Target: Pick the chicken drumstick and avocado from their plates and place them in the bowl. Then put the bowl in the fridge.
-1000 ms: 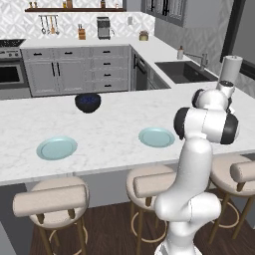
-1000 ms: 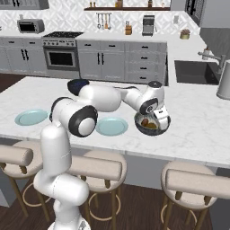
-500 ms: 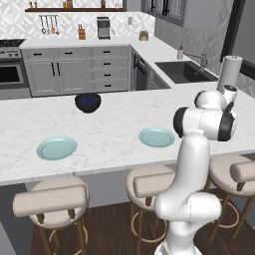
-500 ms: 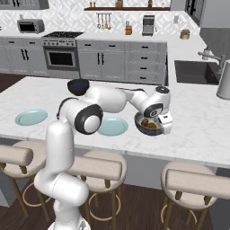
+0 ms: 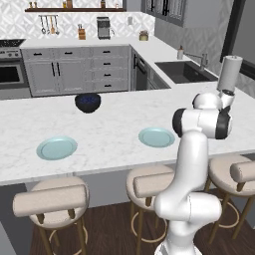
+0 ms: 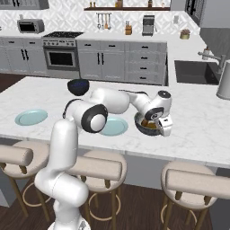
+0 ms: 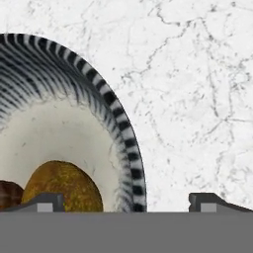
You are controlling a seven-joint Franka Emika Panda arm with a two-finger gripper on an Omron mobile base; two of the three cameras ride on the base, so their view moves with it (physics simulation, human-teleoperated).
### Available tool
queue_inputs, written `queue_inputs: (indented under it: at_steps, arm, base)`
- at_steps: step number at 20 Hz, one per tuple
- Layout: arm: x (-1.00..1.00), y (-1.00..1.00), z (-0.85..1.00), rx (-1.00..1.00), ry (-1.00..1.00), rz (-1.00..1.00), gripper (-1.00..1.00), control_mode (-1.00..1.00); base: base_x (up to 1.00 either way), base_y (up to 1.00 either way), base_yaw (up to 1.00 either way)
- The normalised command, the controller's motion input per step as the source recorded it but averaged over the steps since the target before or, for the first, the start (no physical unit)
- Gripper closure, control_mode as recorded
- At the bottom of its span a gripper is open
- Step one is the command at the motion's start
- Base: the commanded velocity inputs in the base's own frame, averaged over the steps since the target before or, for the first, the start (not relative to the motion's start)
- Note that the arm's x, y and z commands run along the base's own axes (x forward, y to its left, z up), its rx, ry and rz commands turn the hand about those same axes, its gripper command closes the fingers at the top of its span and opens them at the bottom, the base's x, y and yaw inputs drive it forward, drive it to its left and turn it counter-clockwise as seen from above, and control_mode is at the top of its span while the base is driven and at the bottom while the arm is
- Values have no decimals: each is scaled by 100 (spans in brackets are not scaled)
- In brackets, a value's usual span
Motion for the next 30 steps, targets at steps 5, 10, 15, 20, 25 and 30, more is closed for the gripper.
queue_inputs:
  at_steps: [5,10,15,20,25,30]
  arm:
    - [19,1,-23,2,1,0,-100,-100]
    - [0,31,-47,2,0,0,100,-100]
    - [0,56,-39,-1,0,0,100,-100]
    - [-22,74,-20,-7,-2,0,100,-100]
    - [-71,23,-3,-3,-12,-3,100,-100]
    - [-63,6,-22,0,-21,-8,100,-100]
  base:
    - [0,0,0]
    - [0,0,0]
    - [0,0,0]
    - [0,0,0]
    - [0,0,0]
    - [0,0,0]
